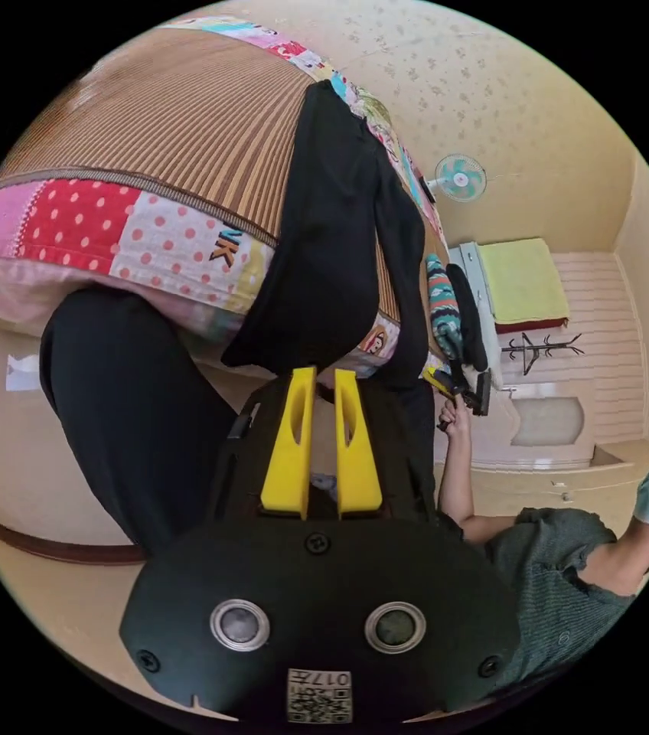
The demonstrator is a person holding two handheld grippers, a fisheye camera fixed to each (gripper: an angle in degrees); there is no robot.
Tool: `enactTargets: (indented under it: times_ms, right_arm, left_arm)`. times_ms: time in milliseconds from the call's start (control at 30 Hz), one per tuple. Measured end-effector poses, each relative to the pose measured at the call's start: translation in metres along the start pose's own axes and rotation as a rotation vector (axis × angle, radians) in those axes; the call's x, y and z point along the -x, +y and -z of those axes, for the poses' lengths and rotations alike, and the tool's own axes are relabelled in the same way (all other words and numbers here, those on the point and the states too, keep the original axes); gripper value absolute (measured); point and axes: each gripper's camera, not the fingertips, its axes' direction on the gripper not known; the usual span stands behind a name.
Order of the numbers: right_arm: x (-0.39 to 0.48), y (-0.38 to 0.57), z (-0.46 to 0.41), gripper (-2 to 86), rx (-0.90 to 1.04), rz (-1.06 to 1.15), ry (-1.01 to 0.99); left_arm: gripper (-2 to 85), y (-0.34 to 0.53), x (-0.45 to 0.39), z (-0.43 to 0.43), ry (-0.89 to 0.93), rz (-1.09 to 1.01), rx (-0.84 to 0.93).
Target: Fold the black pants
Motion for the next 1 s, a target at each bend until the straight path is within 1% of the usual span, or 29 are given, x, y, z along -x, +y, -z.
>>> enactTargets:
  times_ms: [67, 133, 200, 267, 333, 400, 467, 500, 567, 633, 667, 700, 733, 767, 800, 867, 933, 1000]
  right_arm:
    - [0.001, 0.002, -0.001, 5.9, 0.040, 0.048, 0.012]
    - [0.010, 0.009, 0.008, 3.9, 0.002, 0.133, -0.056]
    - [0.035, 0.028, 0.037, 2.8, -0.152, 0.344, -0.329]
    - [0.058, 0.037, 0.055, 2.3, -0.236, 0.491, -0.465]
    - [0.076, 0.034, 0.063, 2.1, -0.234, 0.565, -0.487]
    - [0.100, 0.022, 0.060, 1.9, -0.173, 0.652, -0.498]
    - [0.114, 0.012, 0.050, 1.9, -0.116, 0.693, -0.487]
    - [0.124, 0.006, 0.042, 1.9, -0.078, 0.708, -0.480]
    - [0.137, -0.002, 0.031, 1.9, -0.047, 0.721, -0.489]
    - [0.150, -0.010, 0.018, 1.9, 0.002, 0.723, -0.527]
    - [0.160, -0.013, 0.011, 1.9, 0.036, 0.737, -0.544]
    - [0.169, -0.014, 0.007, 1.9, 0.064, 0.765, -0.550]
    - [0.173, -0.015, 0.007, 2.0, 0.077, 0.782, -0.549]
    - [0.178, -0.018, 0.008, 2.1, 0.113, 0.812, -0.541]
    - [0.178, -0.022, 0.014, 2.3, 0.137, 0.847, -0.549]
    - [0.169, -0.036, 0.034, 2.7, 0.112, 0.844, -0.555]
    - [0.152, -0.064, 0.059, 3.5, 0.024, 0.778, -0.506]
    - [0.126, -0.125, 0.083, 5.3, -0.107, 0.534, -0.382]
  left_arm:
    - [1.9, 0.002, -0.014, 0.006, -0.020, -0.059, -0.071]
    - [0.0, 0.002, -0.027, 0.005, -0.005, -0.119, -0.103]
    - [-0.5, 0.002, -0.043, 0.003, 0.043, -0.208, -0.131]
    - [-0.4, 0.007, -0.070, 0.002, 0.121, -0.332, -0.215]
    - [0.4, 0.004, -0.090, -0.005, 0.179, -0.404, -0.219]
    - [3.5, -0.007, -0.108, -0.022, 0.221, -0.445, -0.148]
    - [11.6, -0.026, -0.126, -0.048, 0.257, -0.443, -0.044]
    - [13.5, -0.031, -0.130, -0.055, 0.266, -0.446, -0.019]
    - [19.4, -0.050, -0.143, -0.088, 0.252, -0.447, 0.101]
    - [21.8, -0.061, -0.147, -0.113, 0.245, -0.442, 0.191]
    - [21.5, -0.066, -0.147, -0.126, 0.242, -0.431, 0.234]
    - [19.4, -0.067, -0.147, -0.131, 0.246, -0.434, 0.252]
    - [15.3, -0.067, -0.147, -0.138, 0.233, -0.440, 0.271]
    - [10.7, -0.066, -0.144, -0.139, 0.206, -0.442, 0.254]
    - [8.4, -0.066, -0.142, -0.138, 0.202, -0.448, 0.244]
    - [4.2, -0.064, -0.132, -0.136, 0.160, -0.450, 0.218]
    - [4.0, -0.064, -0.121, -0.135, 0.161, -0.422, 0.200]
    - [3.9, -0.064, -0.112, -0.135, 0.196, -0.393, 0.188]
